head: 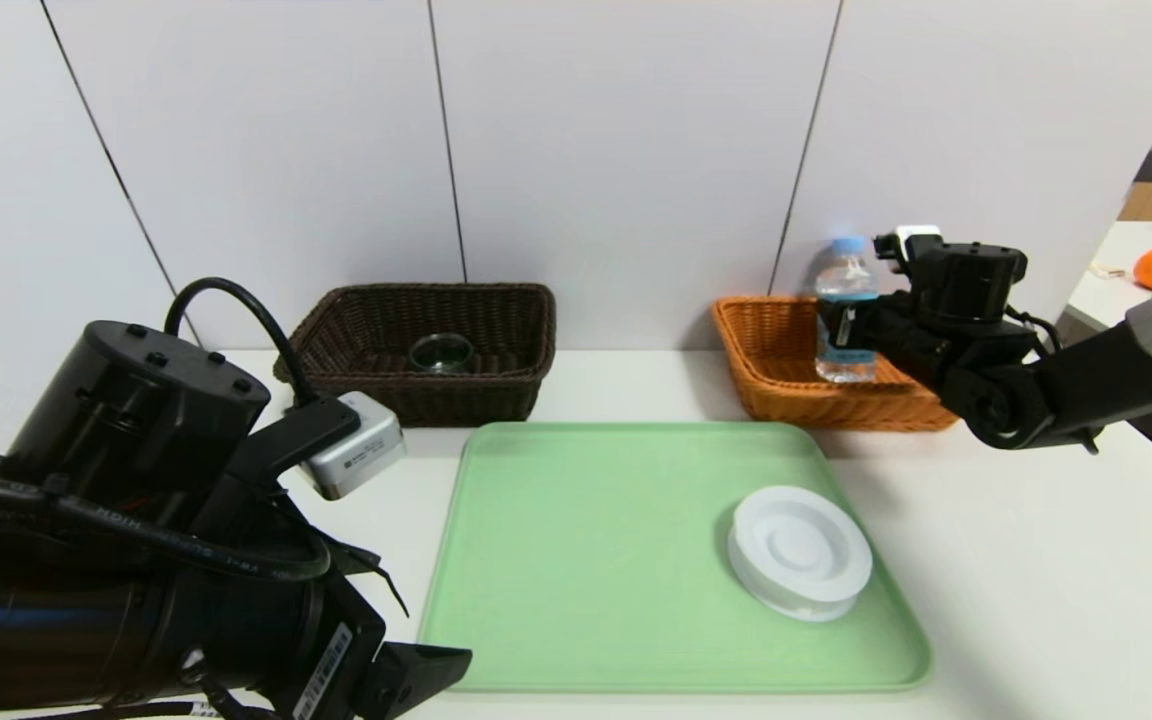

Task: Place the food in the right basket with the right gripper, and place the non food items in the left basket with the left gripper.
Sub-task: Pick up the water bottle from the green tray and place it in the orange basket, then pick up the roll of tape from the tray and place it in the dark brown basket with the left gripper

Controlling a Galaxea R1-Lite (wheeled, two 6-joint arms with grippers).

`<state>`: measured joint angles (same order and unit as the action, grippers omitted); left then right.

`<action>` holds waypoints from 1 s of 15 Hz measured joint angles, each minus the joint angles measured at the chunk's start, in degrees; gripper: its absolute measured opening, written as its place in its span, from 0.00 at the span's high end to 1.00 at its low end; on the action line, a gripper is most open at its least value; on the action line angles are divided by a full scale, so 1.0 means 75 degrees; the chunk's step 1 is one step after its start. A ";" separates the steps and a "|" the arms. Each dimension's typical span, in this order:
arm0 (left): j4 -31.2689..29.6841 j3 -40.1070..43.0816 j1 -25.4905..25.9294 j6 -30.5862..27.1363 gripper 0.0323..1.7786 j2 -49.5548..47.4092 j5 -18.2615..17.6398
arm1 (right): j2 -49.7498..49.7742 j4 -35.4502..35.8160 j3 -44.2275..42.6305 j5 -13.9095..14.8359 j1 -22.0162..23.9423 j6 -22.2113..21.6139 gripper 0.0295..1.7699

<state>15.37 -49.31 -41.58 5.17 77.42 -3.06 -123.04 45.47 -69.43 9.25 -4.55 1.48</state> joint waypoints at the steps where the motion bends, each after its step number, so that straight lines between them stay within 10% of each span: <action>1: 0.0000 0.0000 0.0000 -0.0003 0.05 0.0008 -0.0003 | -0.0008 -0.0003 0.0000 0.0003 0.0000 0.0000 0.26; 15: 0.0015 -0.0033 0.0000 -0.0024 0.05 -0.0414 0.0026 | 0.2238 -0.1443 0.0327 0.0005 0.0111 -0.0013 0.07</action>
<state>15.48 -49.55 -41.58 4.99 74.31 -2.86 -106.25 34.65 -66.98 9.29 -3.72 1.38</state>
